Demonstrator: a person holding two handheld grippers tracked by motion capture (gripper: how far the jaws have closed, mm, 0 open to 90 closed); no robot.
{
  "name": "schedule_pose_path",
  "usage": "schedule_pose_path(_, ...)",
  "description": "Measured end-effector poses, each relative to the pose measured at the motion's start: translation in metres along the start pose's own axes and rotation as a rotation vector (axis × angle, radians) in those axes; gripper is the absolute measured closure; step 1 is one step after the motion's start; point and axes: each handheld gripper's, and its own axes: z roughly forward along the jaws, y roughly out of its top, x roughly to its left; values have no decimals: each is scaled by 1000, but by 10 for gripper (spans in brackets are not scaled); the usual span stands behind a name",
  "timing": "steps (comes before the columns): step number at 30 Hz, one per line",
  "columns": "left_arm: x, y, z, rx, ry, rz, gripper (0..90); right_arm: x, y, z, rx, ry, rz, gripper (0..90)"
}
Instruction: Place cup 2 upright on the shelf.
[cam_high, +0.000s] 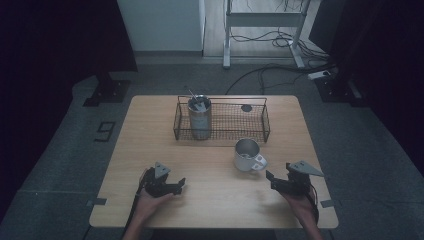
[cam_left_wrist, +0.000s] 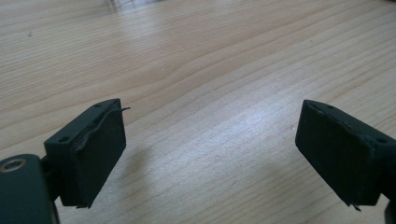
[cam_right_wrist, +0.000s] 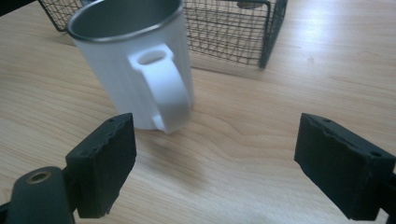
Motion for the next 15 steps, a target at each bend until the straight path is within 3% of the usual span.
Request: schedule_pose_path(15,-2,-1,-1,3,-21,-11,88,22,24,3,-13,33,-36,55)
